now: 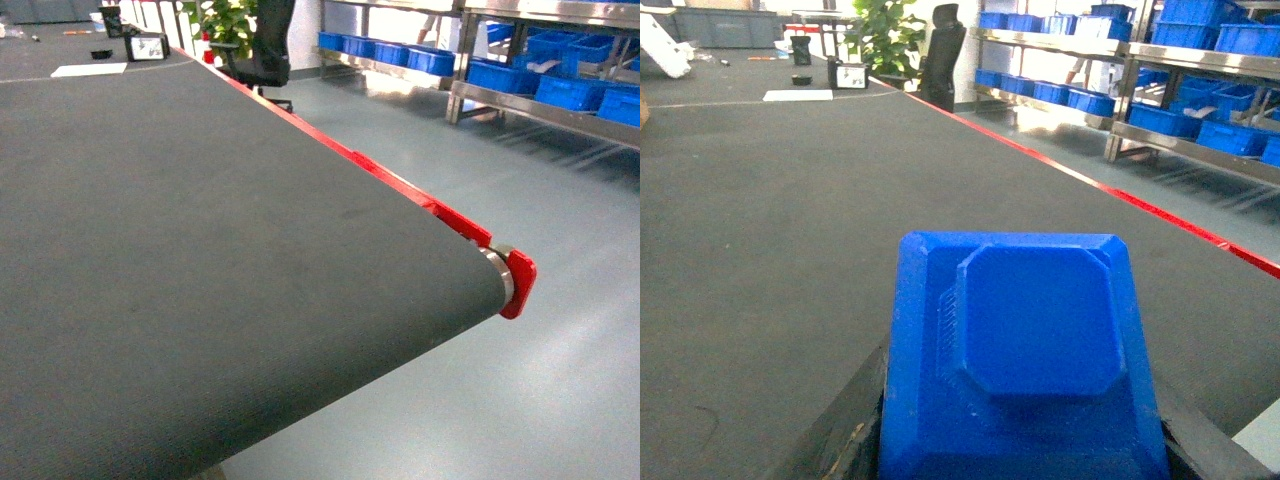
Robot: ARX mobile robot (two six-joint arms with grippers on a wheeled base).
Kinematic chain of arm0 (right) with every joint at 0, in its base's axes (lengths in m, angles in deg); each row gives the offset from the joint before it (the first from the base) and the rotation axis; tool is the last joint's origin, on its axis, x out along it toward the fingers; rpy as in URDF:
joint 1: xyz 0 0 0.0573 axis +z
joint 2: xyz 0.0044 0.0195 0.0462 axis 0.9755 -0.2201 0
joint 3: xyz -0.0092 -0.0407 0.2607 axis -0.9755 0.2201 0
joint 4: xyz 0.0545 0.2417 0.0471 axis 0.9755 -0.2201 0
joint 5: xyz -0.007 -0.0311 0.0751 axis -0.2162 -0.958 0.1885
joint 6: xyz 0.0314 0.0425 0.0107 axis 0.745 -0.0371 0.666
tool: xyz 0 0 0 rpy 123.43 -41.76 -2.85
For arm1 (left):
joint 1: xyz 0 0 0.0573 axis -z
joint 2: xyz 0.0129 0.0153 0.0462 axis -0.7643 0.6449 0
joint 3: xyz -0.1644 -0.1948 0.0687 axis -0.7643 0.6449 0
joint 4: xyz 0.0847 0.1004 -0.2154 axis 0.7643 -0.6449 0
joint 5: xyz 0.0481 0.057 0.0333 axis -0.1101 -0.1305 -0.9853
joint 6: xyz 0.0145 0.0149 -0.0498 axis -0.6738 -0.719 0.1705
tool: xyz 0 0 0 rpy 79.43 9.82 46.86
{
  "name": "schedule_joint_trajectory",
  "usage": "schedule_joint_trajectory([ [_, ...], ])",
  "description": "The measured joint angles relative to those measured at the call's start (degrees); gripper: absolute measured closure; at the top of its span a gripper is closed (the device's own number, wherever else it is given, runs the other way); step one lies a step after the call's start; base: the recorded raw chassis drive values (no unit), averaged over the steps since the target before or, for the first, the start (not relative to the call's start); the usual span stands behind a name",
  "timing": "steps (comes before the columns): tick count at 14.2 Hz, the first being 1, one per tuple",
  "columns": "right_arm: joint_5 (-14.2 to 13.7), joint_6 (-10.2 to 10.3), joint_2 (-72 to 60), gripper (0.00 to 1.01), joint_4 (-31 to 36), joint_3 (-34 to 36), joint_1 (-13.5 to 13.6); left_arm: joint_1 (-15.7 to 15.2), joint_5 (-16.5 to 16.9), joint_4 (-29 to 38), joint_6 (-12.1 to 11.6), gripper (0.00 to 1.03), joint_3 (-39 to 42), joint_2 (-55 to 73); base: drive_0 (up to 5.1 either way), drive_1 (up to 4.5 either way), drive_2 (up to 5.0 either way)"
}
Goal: Sort blue parts and orange caps into right shelf containers
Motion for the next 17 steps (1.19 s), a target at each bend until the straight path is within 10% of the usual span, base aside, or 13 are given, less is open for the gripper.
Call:
schedule_joint_trajectory([
  [17, 0.0, 0.0, 0.0, 0.57, 0.0, 0.0, 0.0, 0.0, -0.02, 0.0, 0.0, 0.59, 0.0, 0.0, -1.5, -1.54, -1.5],
])
